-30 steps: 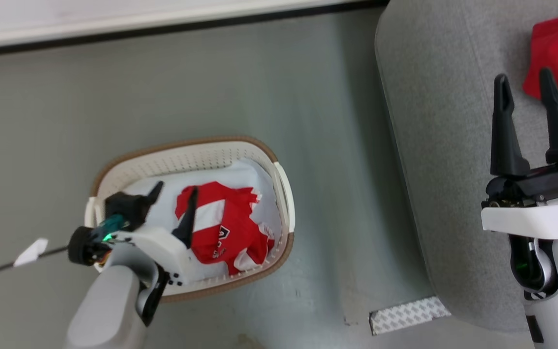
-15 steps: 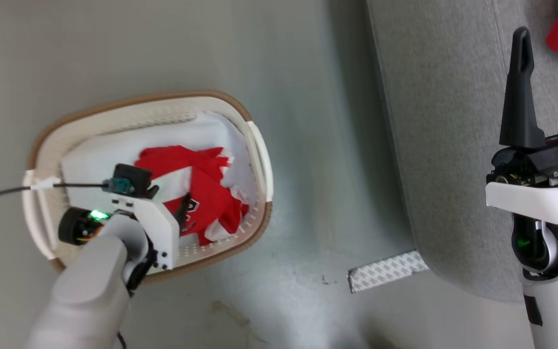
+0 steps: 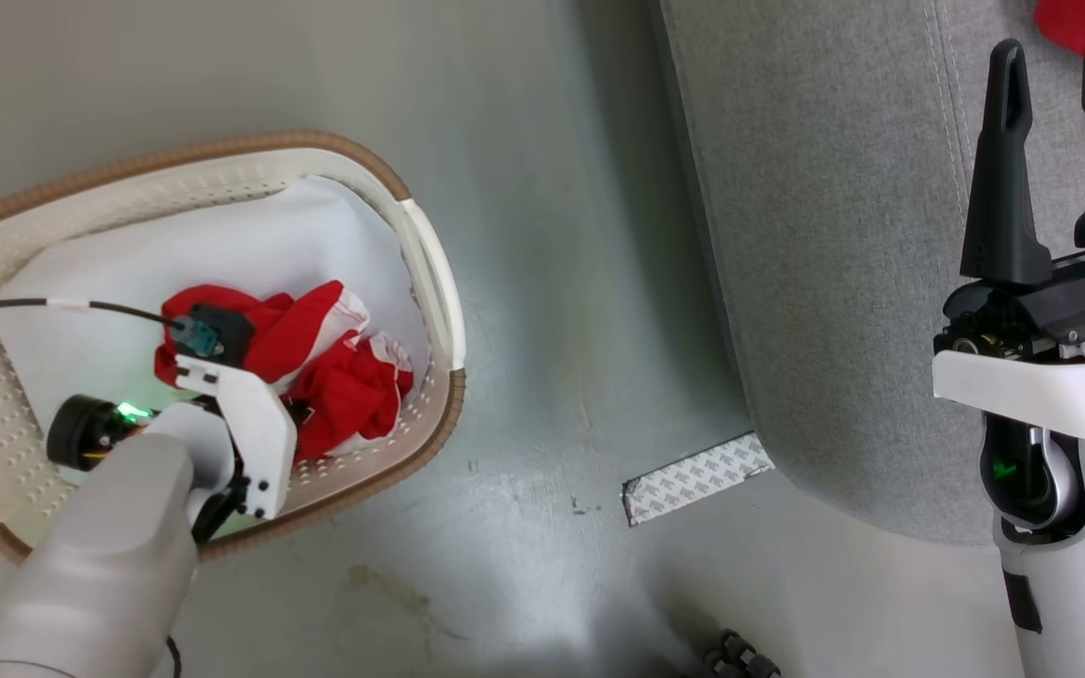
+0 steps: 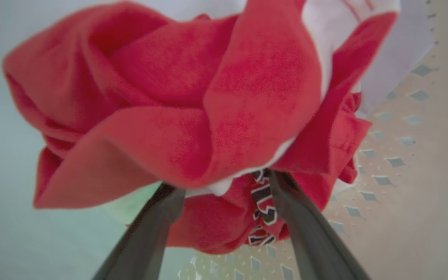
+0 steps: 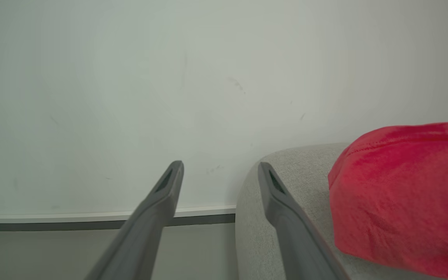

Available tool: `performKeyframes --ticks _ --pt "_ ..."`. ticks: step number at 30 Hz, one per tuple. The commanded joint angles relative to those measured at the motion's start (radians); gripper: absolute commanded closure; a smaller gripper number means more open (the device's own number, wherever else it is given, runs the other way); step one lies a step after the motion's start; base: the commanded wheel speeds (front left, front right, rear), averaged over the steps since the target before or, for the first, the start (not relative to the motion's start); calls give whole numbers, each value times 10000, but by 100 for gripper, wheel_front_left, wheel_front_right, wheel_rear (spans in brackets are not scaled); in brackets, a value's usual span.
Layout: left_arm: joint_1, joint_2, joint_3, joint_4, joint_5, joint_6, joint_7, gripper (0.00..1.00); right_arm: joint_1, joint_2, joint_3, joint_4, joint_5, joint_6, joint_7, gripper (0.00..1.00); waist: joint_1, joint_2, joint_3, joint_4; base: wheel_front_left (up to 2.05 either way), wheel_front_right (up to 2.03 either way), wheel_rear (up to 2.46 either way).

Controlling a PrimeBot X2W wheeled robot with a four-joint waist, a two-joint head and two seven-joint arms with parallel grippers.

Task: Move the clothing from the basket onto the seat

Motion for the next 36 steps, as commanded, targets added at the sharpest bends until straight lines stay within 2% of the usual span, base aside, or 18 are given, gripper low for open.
performKeyframes --ticks 1,2,3,4,5,12,18,26,36 --pt "-109 113 -78 17 -111 21 50 0 -33 51 -32 -40 68 -22 3 0 -1 0 65 -52 0 0 0" --pt "-151 151 -188 21 -190 21 47 8 -26 57 -41 -35 67 -22 3 0 -1 0 89 -58 0 0 0" --pt "-181 182 -286 36 -284 21 45 43 -20 65 -49 -21 55 -22 3 0 -1 0 106 -59 0 0 0" --pt "-211 208 -381 47 -371 21 16 84 -17 69 -60 -7 37 -22 3 0 -1 0 116 -52 0 0 0" --pt "-263 237 -460 72 -454 20 -48 100 -19 70 -71 8 19 -22 3 0 -1 0 125 -42 0 0 0" --pt "-344 142 -947 188 -873 20 -700 100 -109 75 -87 185 -157 -22 3 0 -1 0 -177 156 0 0 0" --pt "54 -168 -1364 213 -1399 20 -1224 100 11 -11 -154 325 -313 -22 3 0 -1 0 -1053 387 0 0 0" --pt "664 -747 -1974 -89 -2136 20 -2374 100 620 -529 -348 689 -381 -22 3 0 -1 0 -2879 1086 0 0 0" --pt "1446 -1169 -2730 -633 -2883 20 -3809 100 1596 -1099 -325 1268 -236 -22 3 0 -1 0 -5320 1946 0 0 0"
